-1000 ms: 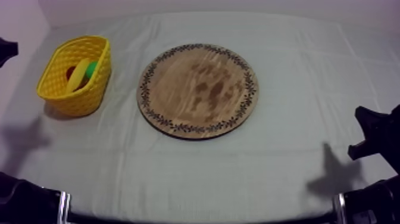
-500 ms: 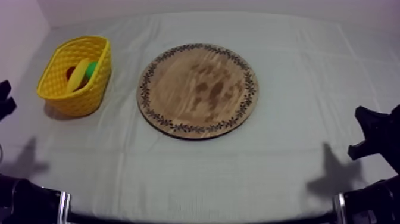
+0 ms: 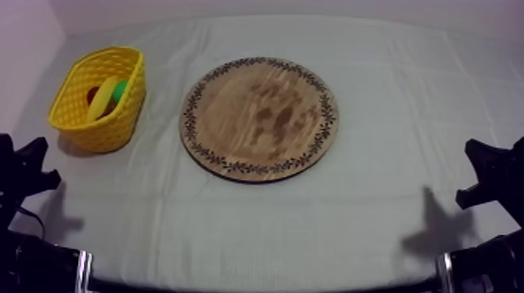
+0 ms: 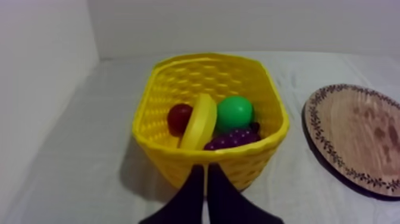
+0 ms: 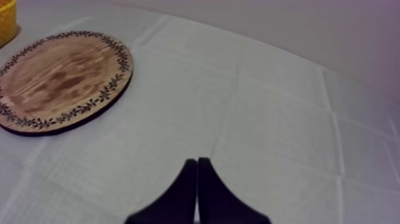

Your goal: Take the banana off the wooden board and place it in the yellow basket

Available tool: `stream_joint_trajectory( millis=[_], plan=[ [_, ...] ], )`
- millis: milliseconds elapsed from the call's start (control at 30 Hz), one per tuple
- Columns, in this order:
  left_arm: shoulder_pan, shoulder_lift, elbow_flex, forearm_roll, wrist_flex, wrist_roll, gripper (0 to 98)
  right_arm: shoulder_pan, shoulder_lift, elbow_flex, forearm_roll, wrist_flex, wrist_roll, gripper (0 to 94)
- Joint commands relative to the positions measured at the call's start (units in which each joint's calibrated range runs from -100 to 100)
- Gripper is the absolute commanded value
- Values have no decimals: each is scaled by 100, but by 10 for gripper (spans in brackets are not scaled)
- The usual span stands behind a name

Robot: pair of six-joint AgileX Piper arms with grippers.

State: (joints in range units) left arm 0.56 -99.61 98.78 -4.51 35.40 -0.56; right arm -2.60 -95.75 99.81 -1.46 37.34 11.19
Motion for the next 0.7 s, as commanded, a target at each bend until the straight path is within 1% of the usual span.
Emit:
stream_joint_trajectory(
  millis=[0, 100, 333, 667],
  plan=[
    [-5, -3, 37, 20, -113, 32, 0, 0, 0, -3, -3, 0, 15, 3],
    [-38, -10, 77, 44, -206, 90, 0, 0, 0, -3, -3, 0, 16, 3],
    [-84, -13, 105, 75, -291, 360, 0, 0, 0, -3, -3, 0, 16, 3],
    [-115, -13, 111, 139, -296, 432, 0, 0, 0, -3, -3, 0, 16, 3]
  ],
)
